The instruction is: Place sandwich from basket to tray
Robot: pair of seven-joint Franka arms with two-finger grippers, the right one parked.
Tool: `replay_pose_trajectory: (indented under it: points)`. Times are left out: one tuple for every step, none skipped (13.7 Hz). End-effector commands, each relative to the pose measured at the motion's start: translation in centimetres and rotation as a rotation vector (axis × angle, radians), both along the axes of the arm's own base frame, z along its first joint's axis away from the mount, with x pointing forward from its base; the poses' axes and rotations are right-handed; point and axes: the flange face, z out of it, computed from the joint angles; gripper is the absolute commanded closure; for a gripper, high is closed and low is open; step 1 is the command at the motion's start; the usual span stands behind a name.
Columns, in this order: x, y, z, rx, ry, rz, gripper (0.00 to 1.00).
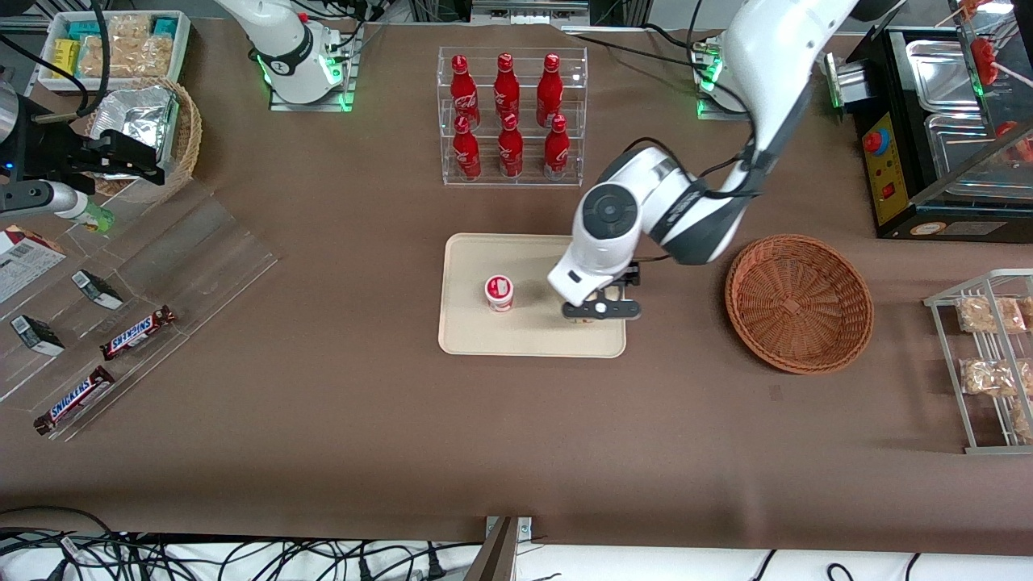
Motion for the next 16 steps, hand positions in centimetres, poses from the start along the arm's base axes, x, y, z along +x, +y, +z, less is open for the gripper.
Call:
replay_pose_trajectory:
  points:
    - [0.3,4.4,7.8,0.038,-0.067,0.105,0.00]
    - [0.6,6.4,10.1,0.044,-0.088,0.149,0.00]
    - [0.4,7.6,12.3,0.053,-0.105,0.186,0.00]
    - [0.3,9.0,14.0,0.065,-0.113,0.214,0.00]
    - [0.5,10.4,15.5,0.063,-0.123,0.238,0.00]
    - [0.4,11.2,16.7,0.043,-0.119,0.258,0.00]
    - [0.4,12.3,18.2,0.025,-0.123,0.279,0.00]
    - [0.5,13.4,18.8,0.029,-0.119,0.297,0.00]
    - [0.4,13.9,19.1,0.033,-0.114,0.296,0.00]
    - [0.5,14.9,19.6,0.030,-0.106,0.294,0.00]
    - [0.6,16.1,19.8,0.030,-0.095,0.281,0.00]
    - [0.9,18.0,20.5,0.015,-0.089,0.271,0.00]
    - [1.0,19.8,21.4,-0.016,-0.084,0.248,0.00]
    - [1.1,21.9,22.3,-0.021,-0.090,0.218,0.00]
    - [1.0,24.0,23.0,-0.024,-0.082,0.194,0.00]
    - [0.7,25.7,23.7,-0.034,-0.066,0.163,0.00]
